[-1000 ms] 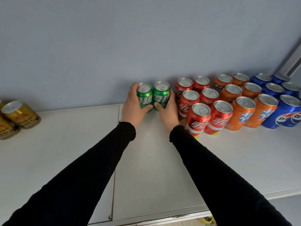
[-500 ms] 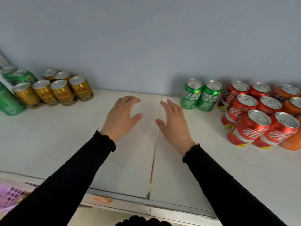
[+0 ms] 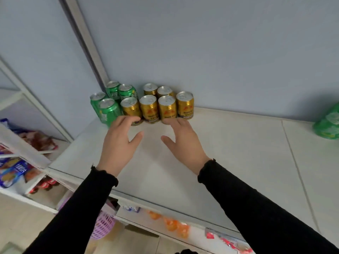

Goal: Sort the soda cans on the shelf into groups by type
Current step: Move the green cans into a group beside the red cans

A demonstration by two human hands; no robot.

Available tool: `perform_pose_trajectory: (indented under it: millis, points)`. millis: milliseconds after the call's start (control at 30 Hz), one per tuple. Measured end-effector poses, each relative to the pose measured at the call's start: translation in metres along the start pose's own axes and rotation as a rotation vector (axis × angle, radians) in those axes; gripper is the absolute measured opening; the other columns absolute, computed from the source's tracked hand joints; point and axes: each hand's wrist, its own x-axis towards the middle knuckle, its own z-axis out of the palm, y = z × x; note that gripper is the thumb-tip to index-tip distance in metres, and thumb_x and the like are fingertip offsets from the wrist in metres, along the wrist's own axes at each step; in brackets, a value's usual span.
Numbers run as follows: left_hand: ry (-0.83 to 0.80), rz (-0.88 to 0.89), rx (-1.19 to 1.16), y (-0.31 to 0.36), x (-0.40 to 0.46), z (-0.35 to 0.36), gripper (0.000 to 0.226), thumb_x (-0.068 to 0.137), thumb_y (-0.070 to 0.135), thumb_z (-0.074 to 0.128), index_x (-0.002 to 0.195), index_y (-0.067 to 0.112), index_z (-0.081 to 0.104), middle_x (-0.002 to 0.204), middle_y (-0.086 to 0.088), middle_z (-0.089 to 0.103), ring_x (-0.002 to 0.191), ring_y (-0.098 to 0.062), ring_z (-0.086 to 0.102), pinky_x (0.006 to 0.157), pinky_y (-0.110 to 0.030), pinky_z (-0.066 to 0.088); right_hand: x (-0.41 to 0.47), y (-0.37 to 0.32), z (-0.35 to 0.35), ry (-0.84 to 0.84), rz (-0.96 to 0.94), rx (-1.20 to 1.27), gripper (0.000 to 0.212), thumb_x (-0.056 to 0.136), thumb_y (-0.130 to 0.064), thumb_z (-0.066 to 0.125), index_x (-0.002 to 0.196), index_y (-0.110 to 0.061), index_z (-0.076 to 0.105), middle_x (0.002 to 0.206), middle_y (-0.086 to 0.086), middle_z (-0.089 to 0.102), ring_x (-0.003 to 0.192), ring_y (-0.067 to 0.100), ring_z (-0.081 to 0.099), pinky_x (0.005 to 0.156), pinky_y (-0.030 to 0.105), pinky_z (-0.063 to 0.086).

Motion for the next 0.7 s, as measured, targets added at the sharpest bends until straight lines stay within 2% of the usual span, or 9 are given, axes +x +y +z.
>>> perform_pose_trajectory:
  millis: [167, 300, 400, 500, 633, 700]
  points:
    - [0.082, -0.055, -0.075, -0.088, 0.008, -0.036, 0.034, 0.092, 0.023, 0.068, 0.124, 0.02, 0.055, 0.117, 0.003, 0.054, 0.111, -0.017, 0.056, 0.097, -0.042, 0.049, 0.048, -0.063, 0.087, -0.006, 0.09, 0.182, 0.059, 0.088, -0.025, 0.072, 0.14, -0.015, 0.047, 0.132, 0.005, 0.055, 0.118, 0.022, 0.054, 0.095, 0.037, 0.049]
    - [0.133, -0.162, -0.174, -0.141, 0.014, -0.043, 0.033, 0.096, 0.023, 0.062, 0.126, 0.017, 0.049, 0.121, -0.002, 0.052, 0.109, -0.016, 0.054, 0.097, -0.043, 0.049, 0.065, -0.095, 0.138, 0.043, 0.223, 0.37, 0.07, 0.083, -0.019, 0.078, 0.142, -0.017, 0.041, 0.138, 0.005, 0.051, 0.124, 0.021, 0.051, 0.102, 0.035, 0.046]
    - [0.114, -0.293, -0.318, -0.165, 0.03, -0.038, 0.041, 0.099, 0.031, 0.058, 0.136, 0.019, 0.043, 0.128, -0.002, 0.051, 0.111, -0.015, 0.054, 0.099, -0.04, 0.049, 0.072, -0.106, 0.165, 0.078, 0.32, 0.444, 0.078, 0.081, -0.021, 0.079, 0.146, -0.019, 0.035, 0.143, 0.003, 0.047, 0.13, 0.02, 0.045, 0.109, 0.039, 0.044]
    - [0.082, -0.375, -0.462, -0.179, 0.052, -0.033, 0.05, 0.101, 0.037, 0.055, 0.145, 0.02, 0.038, 0.136, -0.002, 0.049, 0.119, -0.014, 0.053, 0.102, -0.032, 0.047, 0.084, -0.113, 0.181, 0.146, 0.384, 0.432, 0.084, 0.077, -0.021, 0.082, 0.146, -0.017, 0.034, 0.142, 0.006, 0.045, 0.13, 0.022, 0.044, 0.109, 0.04, 0.043]
    - [0.047, -0.385, -0.614, -0.185, 0.076, -0.029, 0.054, 0.102, 0.045, 0.05, 0.15, 0.024, 0.035, 0.143, 0.0, 0.048, 0.125, -0.01, 0.052, 0.096, -0.018, 0.041, 0.098, -0.121, 0.197, 0.236, 0.411, 0.397, 0.081, 0.074, -0.026, 0.084, 0.14, -0.017, 0.038, 0.137, 0.004, 0.05, 0.127, 0.023, 0.045, 0.104, 0.044, 0.046]
    - [0.008, -0.361, -0.662, -0.187, 0.091, -0.024, 0.057, 0.1, 0.052, 0.049, 0.15, 0.028, 0.038, 0.14, 0.004, 0.051, 0.124, -0.006, 0.054, 0.098, -0.019, 0.044, 0.106, -0.126, 0.203, 0.263, 0.429, 0.355, 0.082, 0.073, -0.036, 0.083, 0.138, -0.018, 0.038, 0.137, 0.002, 0.052, 0.126, 0.023, 0.047, 0.104, 0.045, 0.045]
